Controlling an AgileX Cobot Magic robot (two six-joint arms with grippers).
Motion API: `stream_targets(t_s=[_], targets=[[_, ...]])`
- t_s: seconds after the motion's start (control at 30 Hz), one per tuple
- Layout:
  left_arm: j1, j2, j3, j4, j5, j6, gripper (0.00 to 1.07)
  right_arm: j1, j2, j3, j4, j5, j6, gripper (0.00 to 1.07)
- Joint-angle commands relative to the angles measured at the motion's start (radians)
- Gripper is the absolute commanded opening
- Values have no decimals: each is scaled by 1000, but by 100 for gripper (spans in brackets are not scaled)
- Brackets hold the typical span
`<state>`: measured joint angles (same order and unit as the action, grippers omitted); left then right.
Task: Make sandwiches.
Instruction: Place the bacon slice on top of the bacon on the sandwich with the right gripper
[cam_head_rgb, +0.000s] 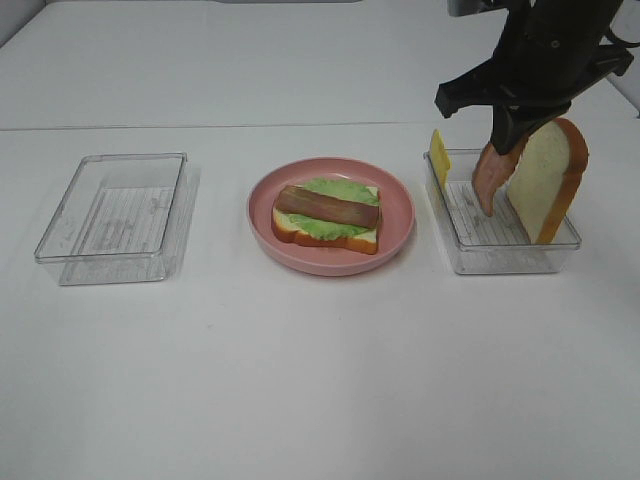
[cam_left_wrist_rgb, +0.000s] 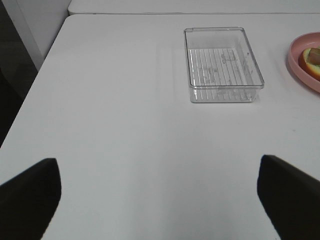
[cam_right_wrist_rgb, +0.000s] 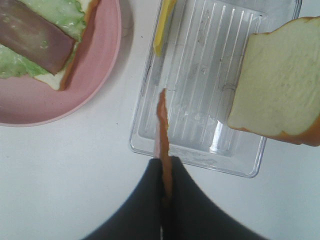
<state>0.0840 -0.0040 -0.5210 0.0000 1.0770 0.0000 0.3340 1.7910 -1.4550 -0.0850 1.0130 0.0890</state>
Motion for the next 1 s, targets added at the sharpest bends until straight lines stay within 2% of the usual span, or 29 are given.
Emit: stream_targets(t_s=[0.03,0.13,0.2,0.3,0.4,0.53,0.57,0.63,0.73,0.8,0.87,0.9,1.0], targets=[[3,-18,2,-7,-4,-6,101,0,-11,-4,21,2,-10,0],[3,-18,2,-7,-4,-6,101,0,-11,-4,55,-11,-10,0],[3,-18,2,-7,-4,-6,101,0,-11,-4,124,-43,-17,0],[3,-18,2,-7,-4,-6,101,2,-11,-4,143,-52,-19,0],[3,-18,2,-7,-4,-6,101,26,-11,-4,170,-90,-29,0],[3,-18,2,-7,-4,-6,101,127,12,-9,174,-165,-12,0],[3,-18,2,-7,-4,-6,101,127,12,-9,174,-165,-12,0],[3,-18,2,-7,-4,-6,101,177,50,-49,179,-165,-3,0],[3,-18,2,-7,-4,-6,101,196,62,-64,179,-166,-3,0],[3,-18,2,-7,-4,-6,101,258,127,-162,182,-170,1,0],[3,-18,2,-7,-4,-6,101,267,147,-184,182,-170,6,0],[3,-18,2,-7,-4,-6,101,284,186,-239,183,-170,16,0],[3,-18,2,-7,-4,-6,101,292,203,-265,187,-168,18,0]])
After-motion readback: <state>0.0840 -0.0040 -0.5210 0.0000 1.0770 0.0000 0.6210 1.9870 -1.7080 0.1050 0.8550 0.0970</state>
